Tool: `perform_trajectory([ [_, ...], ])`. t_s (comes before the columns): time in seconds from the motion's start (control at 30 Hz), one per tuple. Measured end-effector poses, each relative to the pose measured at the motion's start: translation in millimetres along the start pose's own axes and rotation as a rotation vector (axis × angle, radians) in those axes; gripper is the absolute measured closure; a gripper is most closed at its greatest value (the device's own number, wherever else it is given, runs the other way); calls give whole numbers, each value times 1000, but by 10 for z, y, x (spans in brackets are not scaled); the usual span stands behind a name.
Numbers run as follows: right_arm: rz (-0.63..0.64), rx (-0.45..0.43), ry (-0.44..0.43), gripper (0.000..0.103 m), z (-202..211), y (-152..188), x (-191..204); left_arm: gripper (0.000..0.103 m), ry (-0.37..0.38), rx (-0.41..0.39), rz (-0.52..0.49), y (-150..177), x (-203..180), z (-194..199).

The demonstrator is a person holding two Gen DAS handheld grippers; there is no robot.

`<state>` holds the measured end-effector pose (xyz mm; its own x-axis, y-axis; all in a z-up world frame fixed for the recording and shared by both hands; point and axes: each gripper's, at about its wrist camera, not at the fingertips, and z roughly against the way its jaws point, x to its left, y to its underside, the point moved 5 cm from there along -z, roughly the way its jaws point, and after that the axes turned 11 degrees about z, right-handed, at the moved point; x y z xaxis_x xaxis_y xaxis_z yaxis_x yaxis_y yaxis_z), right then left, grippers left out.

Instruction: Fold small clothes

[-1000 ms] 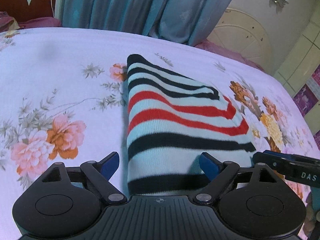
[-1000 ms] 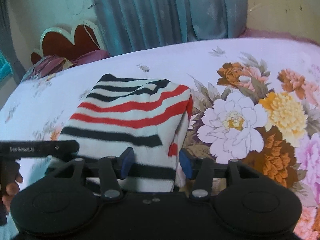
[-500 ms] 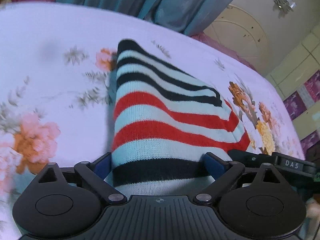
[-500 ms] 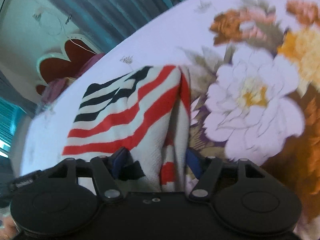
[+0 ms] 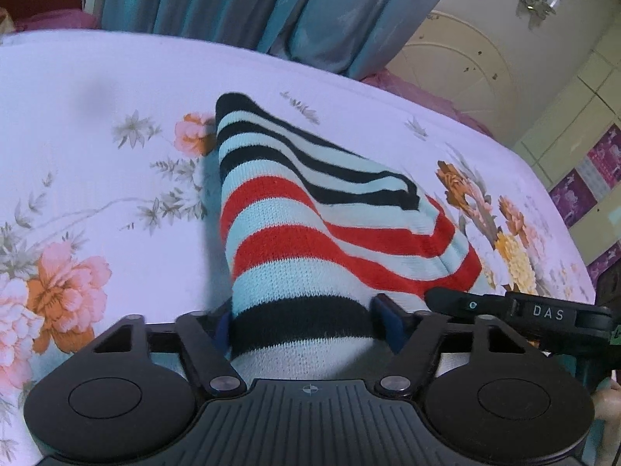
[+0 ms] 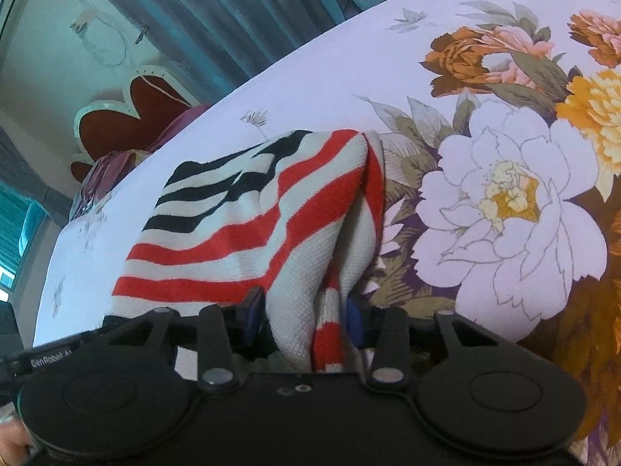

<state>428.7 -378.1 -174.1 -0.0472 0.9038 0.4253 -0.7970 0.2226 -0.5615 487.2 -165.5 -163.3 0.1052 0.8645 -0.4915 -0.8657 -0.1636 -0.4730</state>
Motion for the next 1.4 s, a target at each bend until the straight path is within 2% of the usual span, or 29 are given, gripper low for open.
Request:
perform_trajectory([
  [0.07, 24, -21, 8, 68, 44, -6, 65, 47, -1, -12, -21, -7, -23, 45],
  [0.17, 31, -46, 7, 69, 94, -15, 138, 52, 0, -29, -41, -13, -43, 108],
  [0.37, 61, -93, -14, 70, 249, -96, 356, 54, 11, -64, -66, -67, -34, 377],
  [0.5, 91, -104, -51, 70, 242, -147, 693, 55, 1, -91, -60, -177, 180, 669],
  [0.7, 146, -102, -124, 70, -33, -211, 1419, 55, -46, -164, -29, -379, 883, 1264],
  [0.83, 177, -91, -167, 70, -389, -189, 2043, 55, -82, -200, -6, -528, 1570, 1650],
  [1.0, 200, -90, -176, 70, -895, -115, 2812, 55, -104, -228, 8, -758, 2462, 1971],
  [1.13, 217, -96, -158, 70, -1318, -90, 3296, 55, -110, -232, -3, -953, 3028, 2026],
  [1.3, 212, -71, -130, 70, -1688, -9, 3504, 54, -124, -228, -11, -1053, 3536, 1924],
  [1.4, 166, -45, -101, 68, -1831, 63, 3444, 42, -115, -221, 4, -1006, 3691, 1791],
])
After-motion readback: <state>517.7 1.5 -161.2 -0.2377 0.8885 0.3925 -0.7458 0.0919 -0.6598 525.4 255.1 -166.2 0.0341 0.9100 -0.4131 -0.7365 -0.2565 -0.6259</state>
